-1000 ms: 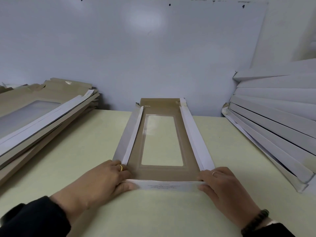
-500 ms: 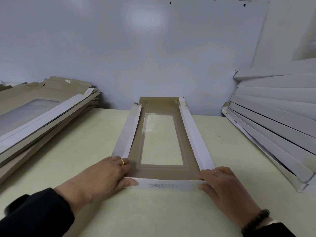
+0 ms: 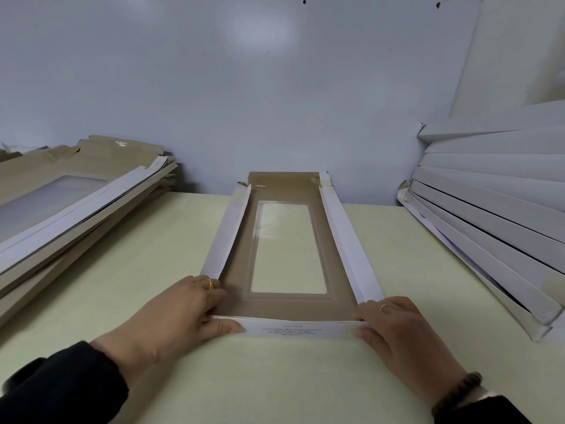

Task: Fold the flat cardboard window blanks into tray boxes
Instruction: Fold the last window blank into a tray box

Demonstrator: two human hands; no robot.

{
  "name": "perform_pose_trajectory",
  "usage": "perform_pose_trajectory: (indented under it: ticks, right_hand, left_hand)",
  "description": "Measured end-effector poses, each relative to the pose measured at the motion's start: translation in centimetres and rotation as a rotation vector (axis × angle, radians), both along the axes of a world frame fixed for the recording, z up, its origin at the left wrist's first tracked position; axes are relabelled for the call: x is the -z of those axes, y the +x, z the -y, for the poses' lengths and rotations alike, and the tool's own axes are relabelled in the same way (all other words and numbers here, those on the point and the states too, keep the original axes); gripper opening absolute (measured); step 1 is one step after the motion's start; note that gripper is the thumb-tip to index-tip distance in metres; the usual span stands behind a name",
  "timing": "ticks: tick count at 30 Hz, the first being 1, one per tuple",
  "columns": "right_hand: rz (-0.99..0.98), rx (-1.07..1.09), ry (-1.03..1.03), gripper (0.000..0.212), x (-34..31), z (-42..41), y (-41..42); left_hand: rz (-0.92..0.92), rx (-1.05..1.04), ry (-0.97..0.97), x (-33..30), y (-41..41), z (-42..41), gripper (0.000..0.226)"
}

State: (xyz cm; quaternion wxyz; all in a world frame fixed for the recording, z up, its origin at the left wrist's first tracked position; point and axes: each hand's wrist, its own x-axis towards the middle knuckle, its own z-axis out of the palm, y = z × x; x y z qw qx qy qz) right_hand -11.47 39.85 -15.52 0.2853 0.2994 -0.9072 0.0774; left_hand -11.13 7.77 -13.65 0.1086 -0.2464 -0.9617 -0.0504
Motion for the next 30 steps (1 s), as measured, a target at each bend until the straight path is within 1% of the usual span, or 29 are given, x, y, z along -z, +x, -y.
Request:
perform_pose_trajectory:
  ticks: [2, 4, 5, 6, 9, 10, 11, 13, 14, 16, 18, 20, 21, 23, 25, 26, 27, 28, 29, 30]
  right_hand:
    - [0.004, -0.001, 0.005, 0.005, 0.1, 0.0, 0.0]
    - [0.016, -0.004, 0.003, 0.005, 0.1, 0.1, -0.1]
    - [0.023, -0.006, -0.002, 0.004, 0.1, 0.1, -0.1]
    - [0.029, -0.006, -0.003, 0.004, 0.1, 0.0, -0.1]
    - [0.047, 0.002, 0.002, 0.003, -0.1, 0.1, 0.1]
    - [0.050, 0.000, 0.003, 0.003, -0.1, 0.1, 0.2]
    - [0.050, -0.003, -0.001, 0.002, -0.1, 0.2, 0.2]
    - [0.056, -0.012, -0.015, 0.005, -0.2, 0.2, 0.3]
    - [0.062, -0.016, -0.021, 0.006, -0.3, 0.2, 0.4]
    - [0.073, -0.025, -0.032, 0.003, -0.5, 0.4, 0.8]
    - [0.100, -0.044, -0.054, 0.004, -0.6, 0.8, 1.2]
    - [0.144, -0.065, -0.117, 0.018, -0.5, 1.1, 1.5]
    - [0.186, -0.079, -0.159, 0.024, -0.6, 1.1, 1.6]
    - [0.285, -0.099, -0.254, 0.028, -0.7, 1.0, 1.6]
    - [0.291, -0.074, -0.290, 0.026, -0.7, 0.5, 1.5]
    - [0.274, -0.053, -0.250, 0.034, -0.8, 0.5, 1.4]
    - [0.263, -0.050, -0.165, 0.042, -0.9, 0.5, 1.3]
    - [0.259, -0.055, -0.074, 0.043, -1.0, 0.7, 1.2]
    - [0.249, -0.066, -0.009, 0.038, -1.0, 1.2, 1.1]
    - [0.232, -0.086, 0.024, 0.031, -1.1, 1.9, 1.2]
  left_hand:
    - [-0.044, -0.032, 0.092, 0.4, 0.4, 0.0, 0.057]
    - [-0.060, -0.052, 0.166, 0.6, 0.7, -0.1, 0.054]
    - [-0.064, -0.041, 0.174, 0.5, 0.7, -0.1, 0.055]
    - [-0.061, -0.027, 0.159, 0.4, 0.7, -0.2, 0.058]
    - [-0.010, 0.002, 0.076, 0.1, 0.5, -0.4, 0.079]
    - [0.016, 0.004, 0.064, 0.0, 0.5, -0.4, 0.077]
    - [0.052, 0.005, 0.076, -0.1, 0.5, -0.4, 0.069]
    - [0.129, 0.009, 0.139, -0.1, 0.4, -0.4, 0.041]
    - [0.159, 0.012, 0.159, -0.2, 0.4, -0.4, 0.034]
    - [0.195, 0.000, 0.161, -0.3, 0.2, -0.4, 0.035]
    - [0.223, -0.012, 0.142, -0.5, 0.2, -0.4, 0.032]
    - [0.249, -0.012, 0.123, -0.7, 0.1, -0.1, 0.025]
    - [0.237, -0.014, 0.091, -0.7, 0.1, 0.1, 0.026]
    - [0.143, -0.032, 0.008, -0.7, 0.0, 0.6, 0.030]
    - [0.023, -0.089, -0.090, -0.4, 0.0, 1.4, 0.020]
    - [-0.016, -0.128, -0.121, -0.5, 0.1, 1.5, 0.020]
    - [-0.020, -0.173, -0.170, -0.5, 0.2, 1.6, 0.023]
    - [-0.033, -0.207, -0.222, -0.5, 0.4, 1.6, 0.025]
    - [-0.070, -0.206, -0.230, -0.4, 0.7, 1.1, 0.029]
    - [-0.124, -0.148, -0.180, -0.2, 1.2, 0.2, 0.033]
